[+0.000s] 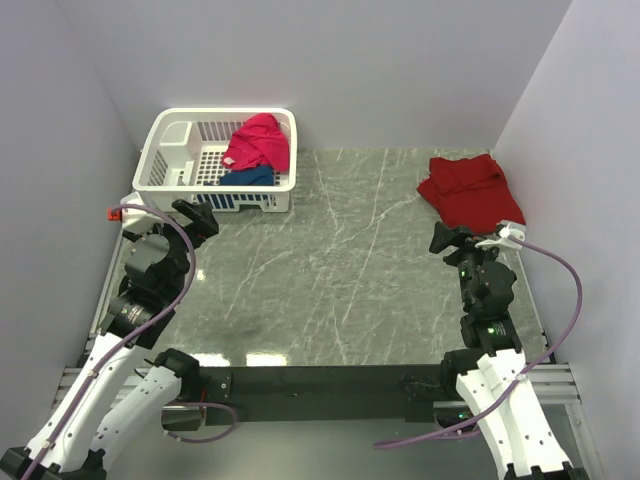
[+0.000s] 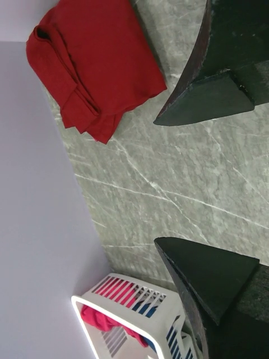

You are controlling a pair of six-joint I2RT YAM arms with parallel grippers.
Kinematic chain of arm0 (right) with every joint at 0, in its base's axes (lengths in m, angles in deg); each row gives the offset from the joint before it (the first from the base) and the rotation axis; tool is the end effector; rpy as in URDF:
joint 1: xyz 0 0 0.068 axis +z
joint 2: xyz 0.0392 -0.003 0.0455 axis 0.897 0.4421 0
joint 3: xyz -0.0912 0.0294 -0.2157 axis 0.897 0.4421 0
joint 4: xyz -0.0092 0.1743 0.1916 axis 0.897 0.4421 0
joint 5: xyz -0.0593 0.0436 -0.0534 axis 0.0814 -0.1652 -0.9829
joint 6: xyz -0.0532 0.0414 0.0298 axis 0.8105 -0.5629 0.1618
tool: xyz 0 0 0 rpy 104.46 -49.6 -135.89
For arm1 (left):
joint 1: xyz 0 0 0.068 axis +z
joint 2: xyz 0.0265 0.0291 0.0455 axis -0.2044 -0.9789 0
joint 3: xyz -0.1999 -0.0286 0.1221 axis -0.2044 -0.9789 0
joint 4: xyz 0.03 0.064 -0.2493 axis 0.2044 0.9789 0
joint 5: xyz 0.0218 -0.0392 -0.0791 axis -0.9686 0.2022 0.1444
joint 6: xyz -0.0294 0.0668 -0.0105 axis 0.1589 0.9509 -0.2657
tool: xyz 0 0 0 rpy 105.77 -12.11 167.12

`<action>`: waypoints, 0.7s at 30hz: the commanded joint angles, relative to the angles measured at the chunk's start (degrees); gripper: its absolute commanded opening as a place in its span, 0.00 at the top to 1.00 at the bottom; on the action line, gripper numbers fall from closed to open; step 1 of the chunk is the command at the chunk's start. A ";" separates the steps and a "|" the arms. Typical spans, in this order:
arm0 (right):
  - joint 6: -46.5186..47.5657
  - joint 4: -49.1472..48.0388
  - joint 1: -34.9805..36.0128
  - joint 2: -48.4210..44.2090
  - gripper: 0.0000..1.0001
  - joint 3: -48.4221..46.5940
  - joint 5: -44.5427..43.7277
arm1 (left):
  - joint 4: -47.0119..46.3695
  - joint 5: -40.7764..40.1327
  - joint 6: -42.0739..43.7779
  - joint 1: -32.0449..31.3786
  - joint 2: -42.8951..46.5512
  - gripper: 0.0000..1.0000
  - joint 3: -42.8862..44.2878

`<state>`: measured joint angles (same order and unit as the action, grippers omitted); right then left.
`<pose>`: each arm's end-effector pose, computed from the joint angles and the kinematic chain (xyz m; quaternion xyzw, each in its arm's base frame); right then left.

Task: Fold and stack the t-shirts
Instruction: Grab the tshirt from the pile

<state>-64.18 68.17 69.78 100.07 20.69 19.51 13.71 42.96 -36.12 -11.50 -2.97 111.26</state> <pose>0.2007 0.0114 0.2607 0.1382 0.6829 0.1047 0.7096 0.1915 -0.0475 0.3307 -0.2392 0.6859 -0.1311 0.6746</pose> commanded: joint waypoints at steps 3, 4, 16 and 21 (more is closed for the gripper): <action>-0.64 -0.35 0.04 0.70 0.14 -2.35 -2.45 | -1.31 -2.99 0.61 -0.79 0.13 0.02 0.18; -0.64 -0.79 0.04 0.62 0.14 -2.18 -2.28 | -1.40 -3.34 0.70 -0.88 0.13 0.02 0.09; 1.12 -2.81 0.04 -0.79 0.14 -1.12 1.32 | -3.95 -6.51 9.21 -1.15 -11.54 0.04 9.63; 1.29 -1.24 0.04 1.76 0.14 -2.44 2.64 | -2.11 -4.49 16.23 -0.71 -30.60 0.01 23.53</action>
<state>-63.72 67.44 69.78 100.74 20.71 20.84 12.57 37.41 -26.48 -12.39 -27.02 127.85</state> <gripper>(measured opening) 0.863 0.986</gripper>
